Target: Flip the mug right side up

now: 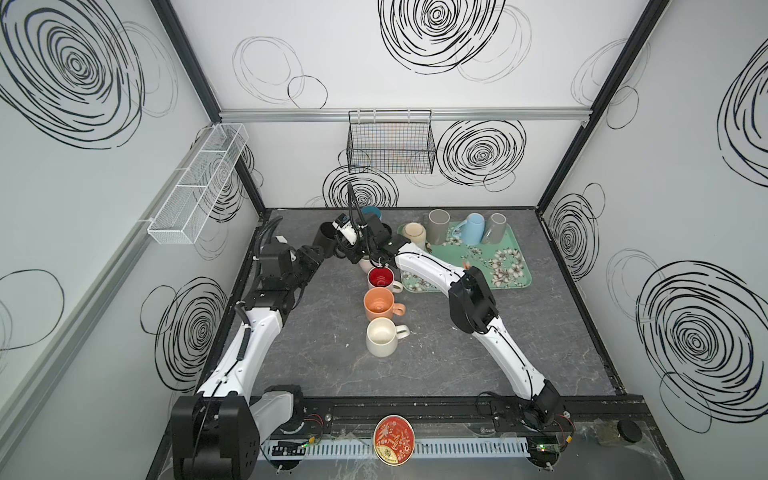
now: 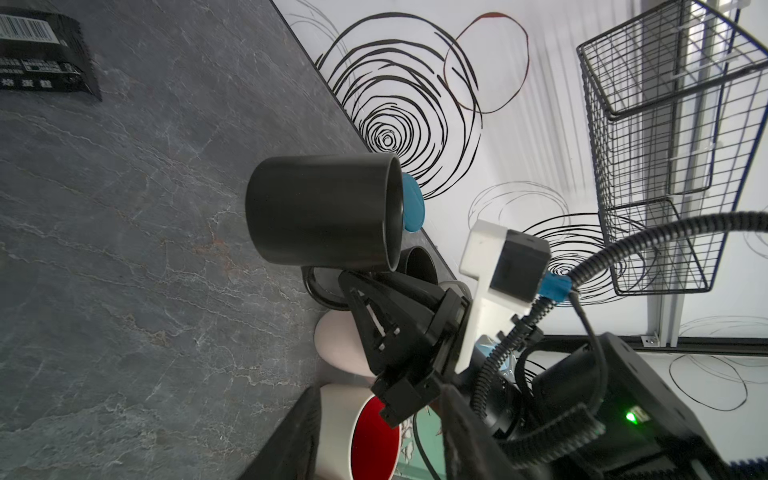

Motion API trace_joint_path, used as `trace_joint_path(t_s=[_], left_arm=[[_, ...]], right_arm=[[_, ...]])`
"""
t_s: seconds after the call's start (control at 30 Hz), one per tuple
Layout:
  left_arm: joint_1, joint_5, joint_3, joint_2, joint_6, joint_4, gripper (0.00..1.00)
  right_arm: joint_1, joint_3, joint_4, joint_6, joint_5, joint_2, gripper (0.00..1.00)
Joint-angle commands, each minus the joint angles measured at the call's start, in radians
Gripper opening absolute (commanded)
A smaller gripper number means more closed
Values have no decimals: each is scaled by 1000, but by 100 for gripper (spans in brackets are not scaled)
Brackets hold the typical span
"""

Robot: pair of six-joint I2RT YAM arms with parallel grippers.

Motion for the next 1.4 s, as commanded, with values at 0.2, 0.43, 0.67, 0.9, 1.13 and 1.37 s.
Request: trace_joint_path(t_s=[0.2,0.43,0.67,0.9,1.13,1.37], left_arm=[[13,-3,-27,32,4,77,50],[52,23,0,96,14,109,51],[87,54,26,172,16,162,51],[88,95,34,270,5,231,50],[86,120,56,346,24,251,47],[86,151,83,422,47,245,46]], right_arm=[[-2,47,101,-39,-48,-10,0],[30,47,72,1,94,-29,0],[88,7,17,125,336,-65,0],[144,2,-10,241,528,-50,0],[185,23,-28,331,648,1,0],[228,61,-24,361,802,41,0]])
